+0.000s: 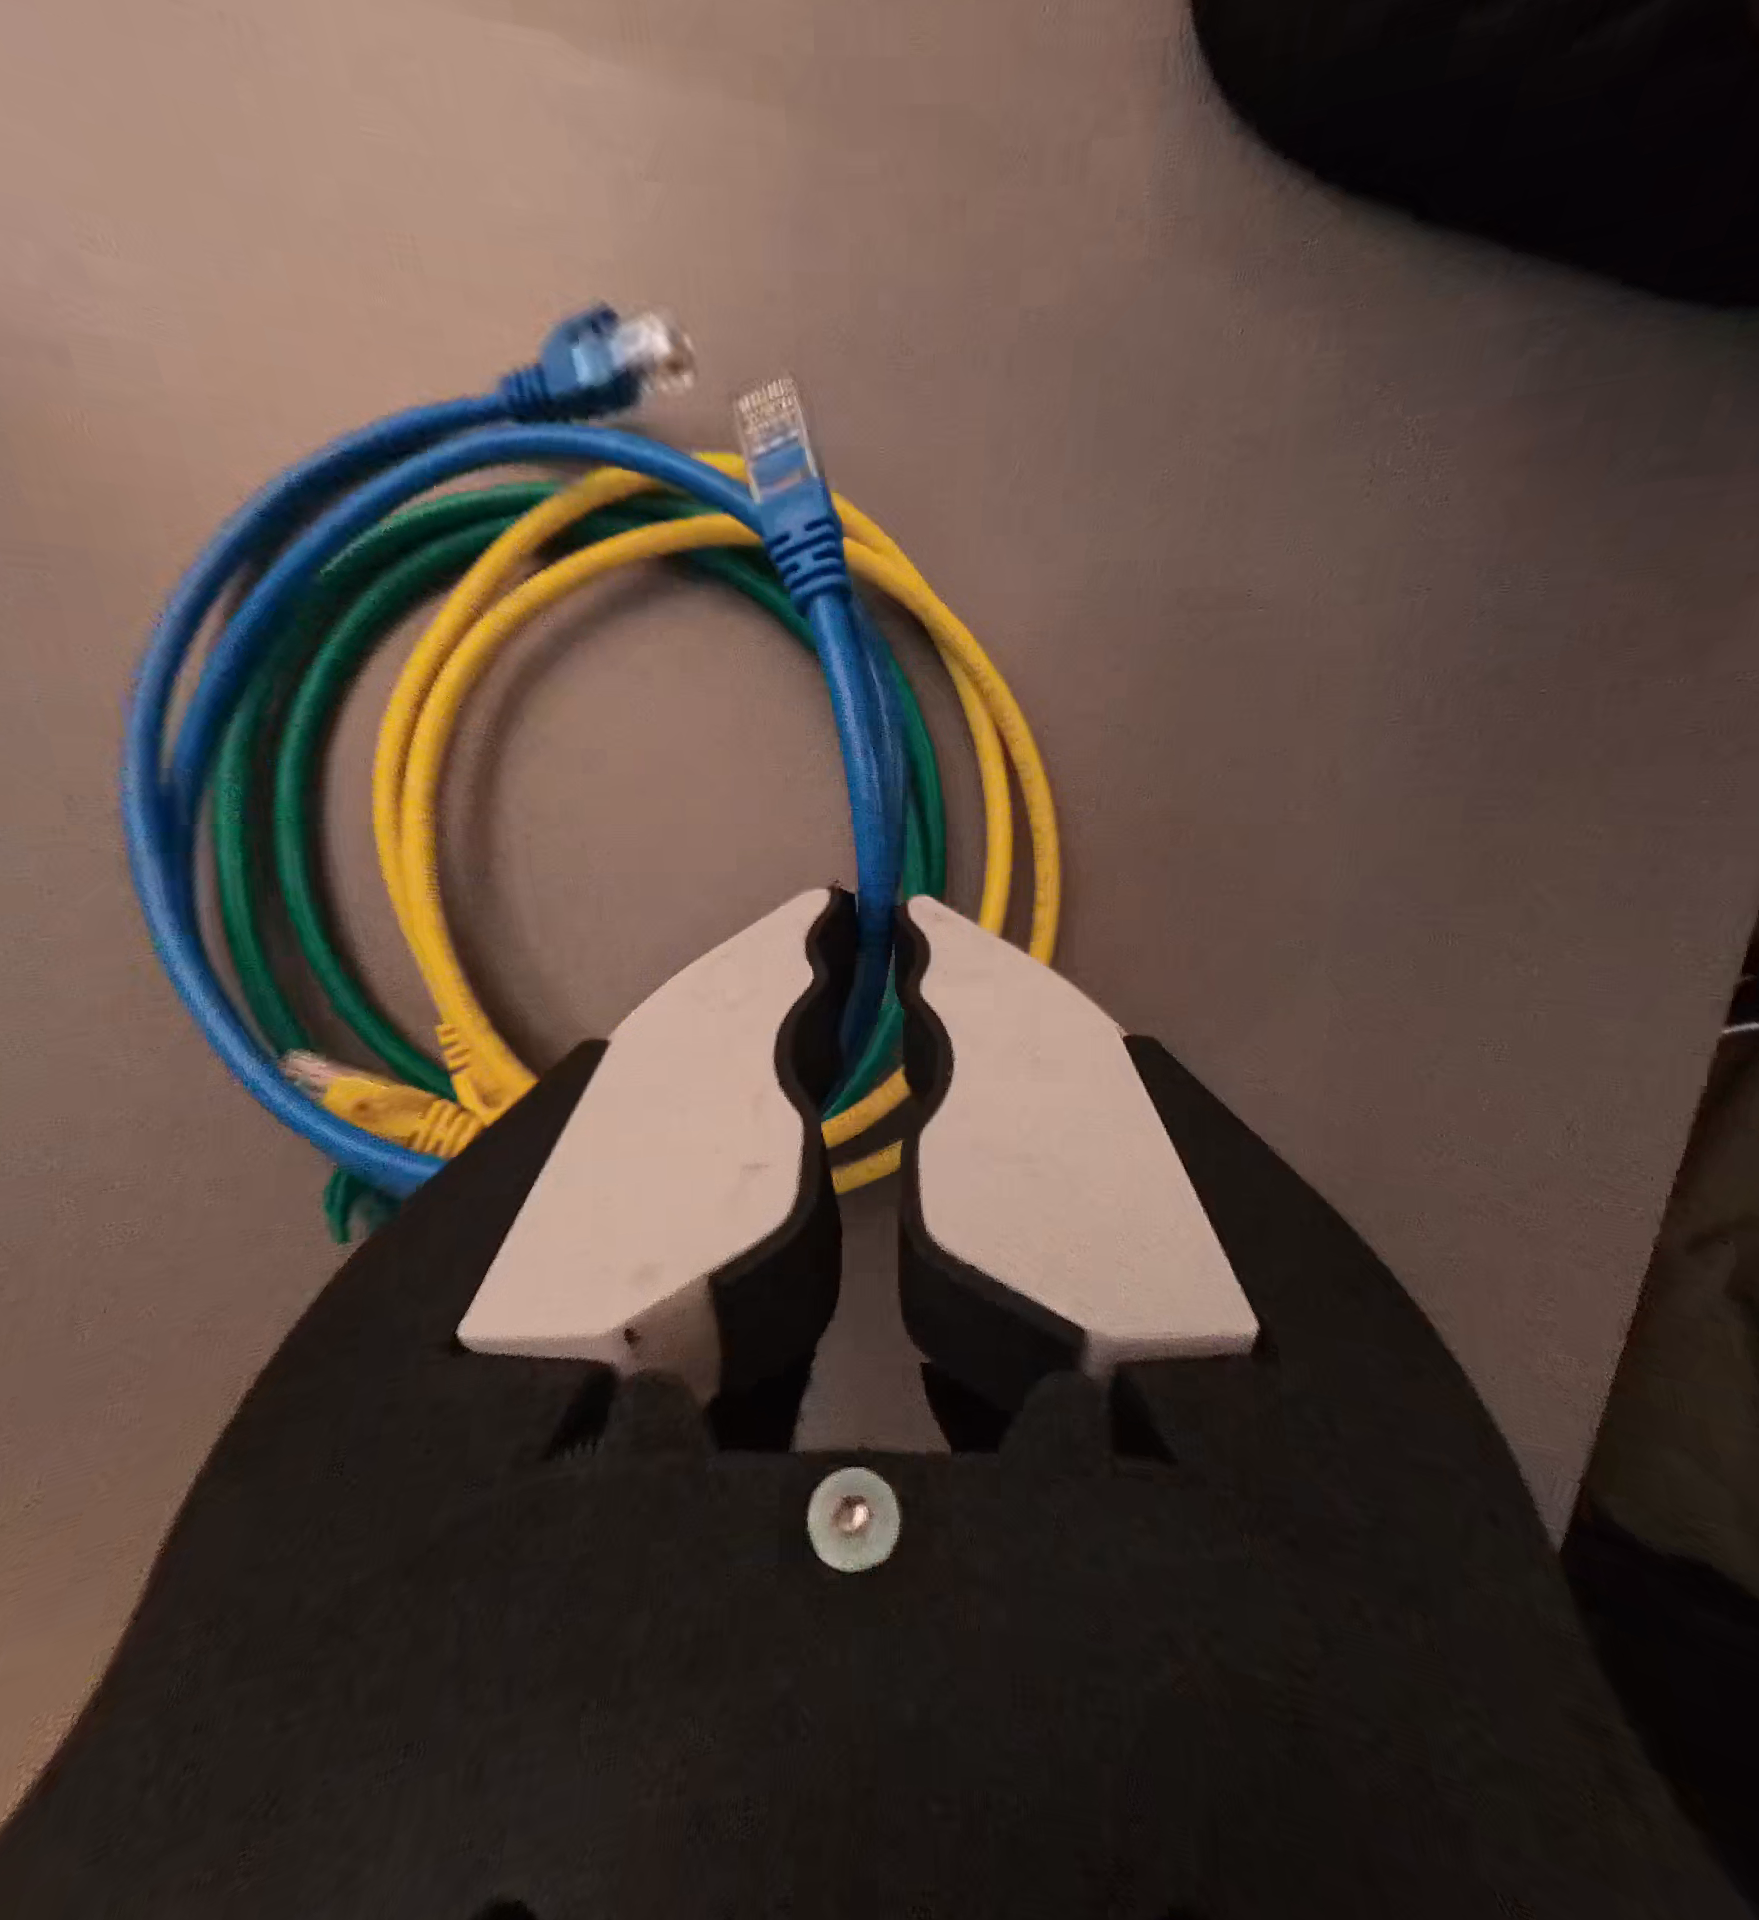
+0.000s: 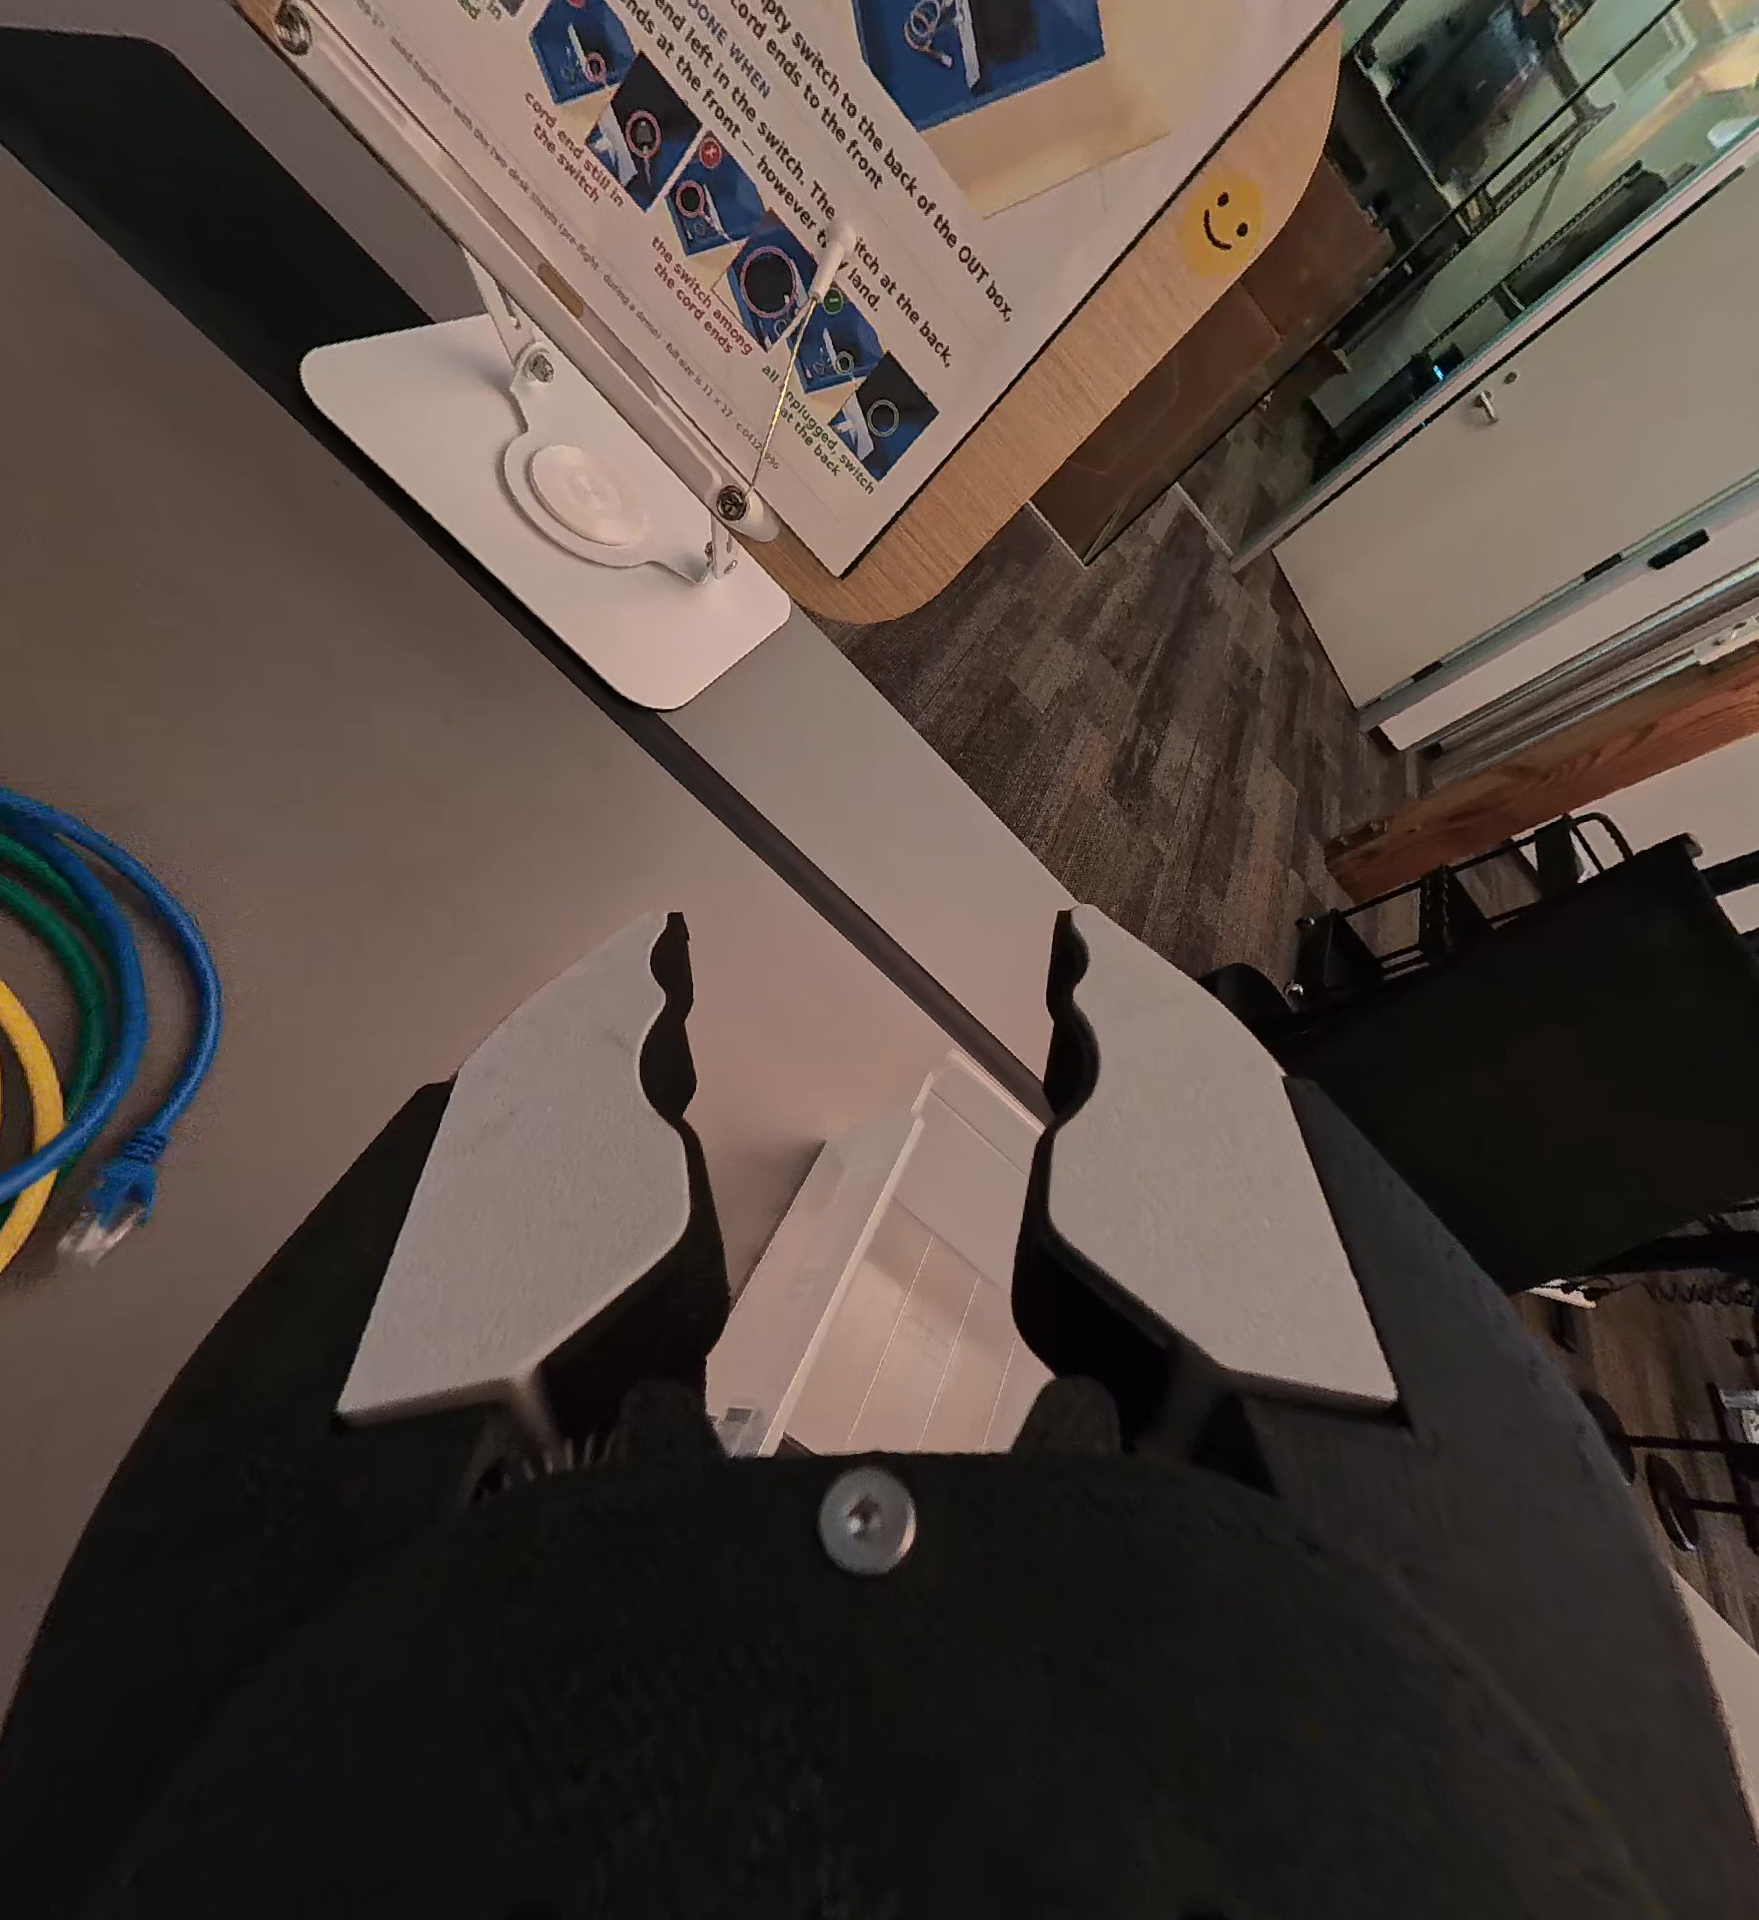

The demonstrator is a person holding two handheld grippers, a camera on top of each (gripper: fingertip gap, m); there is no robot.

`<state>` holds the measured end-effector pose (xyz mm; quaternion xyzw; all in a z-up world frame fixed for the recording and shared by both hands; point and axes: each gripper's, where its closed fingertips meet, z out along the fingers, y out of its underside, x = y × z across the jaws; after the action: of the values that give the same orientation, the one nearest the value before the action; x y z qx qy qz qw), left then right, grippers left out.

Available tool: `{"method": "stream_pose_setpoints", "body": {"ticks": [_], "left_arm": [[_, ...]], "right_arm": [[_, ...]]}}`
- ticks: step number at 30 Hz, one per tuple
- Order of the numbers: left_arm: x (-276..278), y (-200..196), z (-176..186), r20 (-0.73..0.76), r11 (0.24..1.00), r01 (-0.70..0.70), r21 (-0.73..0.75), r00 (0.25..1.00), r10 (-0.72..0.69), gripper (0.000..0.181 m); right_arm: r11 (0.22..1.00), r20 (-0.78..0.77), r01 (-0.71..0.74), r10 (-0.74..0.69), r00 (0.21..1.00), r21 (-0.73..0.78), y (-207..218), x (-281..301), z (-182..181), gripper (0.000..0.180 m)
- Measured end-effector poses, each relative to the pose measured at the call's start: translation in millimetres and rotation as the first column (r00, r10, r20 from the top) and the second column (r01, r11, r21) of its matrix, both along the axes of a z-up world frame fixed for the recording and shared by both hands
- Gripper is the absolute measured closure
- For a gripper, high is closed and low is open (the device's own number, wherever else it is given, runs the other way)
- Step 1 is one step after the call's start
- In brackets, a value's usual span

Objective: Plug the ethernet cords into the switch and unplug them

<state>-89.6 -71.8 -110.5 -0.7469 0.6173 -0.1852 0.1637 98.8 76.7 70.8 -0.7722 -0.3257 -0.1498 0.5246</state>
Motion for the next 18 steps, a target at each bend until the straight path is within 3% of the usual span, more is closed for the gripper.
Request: {"method": "stream_pose_setpoints", "body": {"ticks": [3,6,9,12,15,18], "left_arm": [[-4.4,-3.3,-11.3,0.035,0.997,-0.036,-0.07,0.999,0.038,0.152],[-15.2,9.2,30.4,0.204,0.986,-0.1,-0.131,0.971,0.126,0.134],[-68.0,57.0,101.6,0.365,0.962,-0.266,0.056,0.902,0.229,0.135],[-170.5,120.5,153.8,0.411,0.788,-0.524,0.322,0.827,0.382,0.135],[-270.8,182.0,146.9,0.223,0.657,-0.6,0.456,0.792,0.568,0.127],[-329.7,212.2,96.0,-0.075,0.742,-0.544,0.391,0.785,0.615,0.128]], "right_arm": [[1.0,0.006,0.0,0.0,1.0,0.002,-0.8,-0.4,0.5,0.113],[1.0,0.002,0.003,-0.003,1.0,0.009,-2.2,1.6,2.8,0.113],[1.0,-0.011,0.01,-0.01,1.0,0.015,-2.8,5.3,4.8,0.113],[1.0,-0.019,0.022,-0.021,1.0,0.016,-0.6,10.7,5.0,0.113],[0.999,-0.027,0.035,-0.035,0.999,0.005,4.0,13.2,1.3,0.113],[0.999,0.018,0.052,-0.052,0.998,-0.015,6.2,15.0,-6.2,0.113]]}}
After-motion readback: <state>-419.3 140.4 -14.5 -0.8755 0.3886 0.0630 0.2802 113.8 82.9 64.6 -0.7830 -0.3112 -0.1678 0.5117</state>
